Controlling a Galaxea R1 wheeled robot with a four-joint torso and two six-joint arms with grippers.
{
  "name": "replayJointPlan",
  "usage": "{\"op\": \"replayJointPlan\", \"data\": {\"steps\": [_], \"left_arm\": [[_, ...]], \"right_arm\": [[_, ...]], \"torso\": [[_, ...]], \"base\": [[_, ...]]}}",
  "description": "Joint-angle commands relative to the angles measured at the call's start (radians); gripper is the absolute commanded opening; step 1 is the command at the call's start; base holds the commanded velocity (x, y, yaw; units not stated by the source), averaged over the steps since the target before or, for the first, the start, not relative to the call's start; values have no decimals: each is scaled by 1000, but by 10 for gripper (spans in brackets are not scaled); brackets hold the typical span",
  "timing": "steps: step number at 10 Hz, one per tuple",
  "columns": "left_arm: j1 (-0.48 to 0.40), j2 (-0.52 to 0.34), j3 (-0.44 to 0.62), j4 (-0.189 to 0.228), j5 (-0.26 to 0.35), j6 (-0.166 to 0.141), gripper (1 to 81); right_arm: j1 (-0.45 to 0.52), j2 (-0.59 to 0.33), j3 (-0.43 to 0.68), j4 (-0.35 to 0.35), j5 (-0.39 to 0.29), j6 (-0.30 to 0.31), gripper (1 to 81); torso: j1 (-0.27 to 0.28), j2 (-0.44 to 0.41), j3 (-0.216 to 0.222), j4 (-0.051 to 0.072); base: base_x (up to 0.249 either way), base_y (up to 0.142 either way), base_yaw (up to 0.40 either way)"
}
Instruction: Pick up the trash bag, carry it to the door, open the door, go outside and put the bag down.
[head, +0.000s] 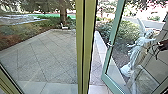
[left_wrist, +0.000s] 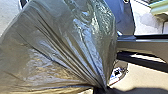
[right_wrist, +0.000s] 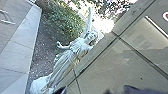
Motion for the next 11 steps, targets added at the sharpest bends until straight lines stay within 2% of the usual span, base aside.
{"op": "replayJointPlan", "data": {"steps": [1, 3, 4, 6, 8, 11], "left_arm": [[-16, -17, 28, -5, 66, -2, 10], [-16, -17, 34, -5, 66, -1, 10], [-16, -14, 34, -5, 66, -1, 10], [-16, -7, 34, 1, 66, -1, 10], [-16, -5, 34, 3, 63, 1, 10], [-16, 0, 34, 6, 62, 5, 10]], "right_arm": [[185, -25, 91, 107, -122, -4, 811], [242, -65, 293, 250, -281, -16, 811], [258, -63, 329, 321, -335, -12, 811], [264, -46, 335, 566, -371, -16, 811], [238, 3, 328, 772, -420, -16, 811], [125, 47, 340, 950, -461, -15, 811]], "torso": [[0, 0, 0, 0], [0, 0, 0, 0], [0, 0, 0, 0], [0, 0, 0, 0], [0, 0, 0, 0], [0, 0, 0, 0]], "base": [[0, 0, 0], [0, 0, 0], [0, 0, 0], [0, 0, 0], [0, 0, 0], [0, 0, 0]]}}
